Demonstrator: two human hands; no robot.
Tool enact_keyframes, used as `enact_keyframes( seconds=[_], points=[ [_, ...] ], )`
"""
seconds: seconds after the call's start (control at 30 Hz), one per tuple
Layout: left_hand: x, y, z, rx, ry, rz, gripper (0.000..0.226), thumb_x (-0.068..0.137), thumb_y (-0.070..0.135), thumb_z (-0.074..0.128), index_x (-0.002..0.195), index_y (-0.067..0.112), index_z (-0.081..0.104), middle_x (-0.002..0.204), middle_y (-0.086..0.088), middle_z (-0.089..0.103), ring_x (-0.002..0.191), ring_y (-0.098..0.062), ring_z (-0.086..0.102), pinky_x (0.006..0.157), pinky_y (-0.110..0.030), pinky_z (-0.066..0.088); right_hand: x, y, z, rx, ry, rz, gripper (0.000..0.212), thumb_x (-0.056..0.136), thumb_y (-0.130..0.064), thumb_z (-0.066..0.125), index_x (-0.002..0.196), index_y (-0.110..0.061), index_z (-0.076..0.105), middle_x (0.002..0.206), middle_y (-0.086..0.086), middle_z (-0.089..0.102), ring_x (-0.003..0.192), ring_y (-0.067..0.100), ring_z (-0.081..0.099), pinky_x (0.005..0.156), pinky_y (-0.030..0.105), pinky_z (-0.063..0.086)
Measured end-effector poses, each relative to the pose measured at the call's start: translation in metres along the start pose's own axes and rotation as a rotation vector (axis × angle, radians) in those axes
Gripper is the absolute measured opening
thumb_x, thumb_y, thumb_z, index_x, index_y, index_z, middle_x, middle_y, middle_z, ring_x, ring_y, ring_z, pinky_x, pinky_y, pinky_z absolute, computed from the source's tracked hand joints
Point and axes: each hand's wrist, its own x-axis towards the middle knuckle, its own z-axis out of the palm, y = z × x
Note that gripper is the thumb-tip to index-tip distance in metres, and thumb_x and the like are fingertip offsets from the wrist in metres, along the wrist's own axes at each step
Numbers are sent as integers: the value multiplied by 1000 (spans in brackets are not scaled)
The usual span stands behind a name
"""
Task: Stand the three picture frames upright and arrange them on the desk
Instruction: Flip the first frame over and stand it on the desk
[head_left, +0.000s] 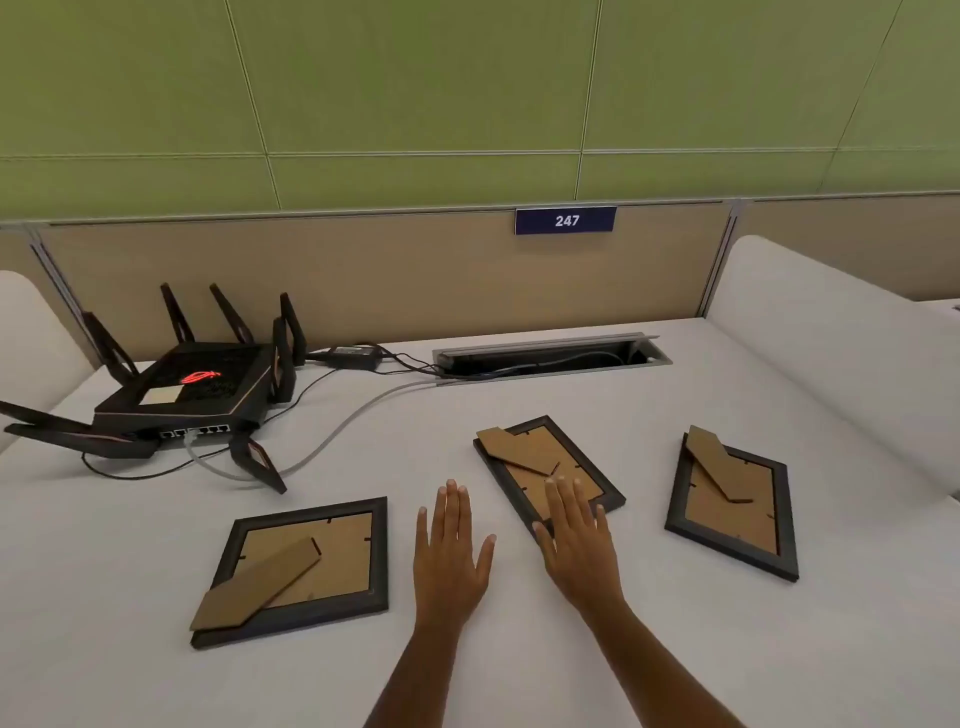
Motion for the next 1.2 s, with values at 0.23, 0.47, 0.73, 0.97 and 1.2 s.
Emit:
enact_keyframes(
  seconds=[0.23,0.47,0.73,0.97,1.2],
  points=[
    [-1,2,-7,-52,-241,-70,72,90,51,-6,144,4,4,154,-8,14,137,-4,-29,111,-26,-21,-4,13,32,33,-160,82,65,87,-54,2,143,-23,-4,157,4,-2,144,23,-8,118,40,3],
    [1,2,-4,9,-377,-111,87,93,43,-8,104,7,70,110,-10,71,100,-26,68,115,-24,16,-1,10,35,54,-145,106,57,95,-43,22,144,-24,0,157,4,-2,144,23,-7,118,39,1],
    [2,0,0,-10,-408,-155,87,91,44,-10,109,6,67,115,-13,69,104,-27,66,96,-42,47,-3,9,35,94,-120,103,56,96,-38,27,144,-24,3,157,4,0,144,23,-7,118,39,1],
    [3,-7,23,-18,-466,-160,66,90,52,-1,145,15,8,157,-8,6,145,-25,6,119,-41,1,-4,10,35,90,-128,97,56,96,-40,24,143,-25,-1,157,2,-2,144,22,-8,117,37,-1],
    [2,-6,26,-40,-463,-216,57,96,40,21,145,18,2,157,-5,-1,146,-20,-1,119,-36,-3,-9,11,23,52,-162,57,56,94,-45,10,143,-20,18,155,9,14,143,29,7,115,50,8]
  ],
)
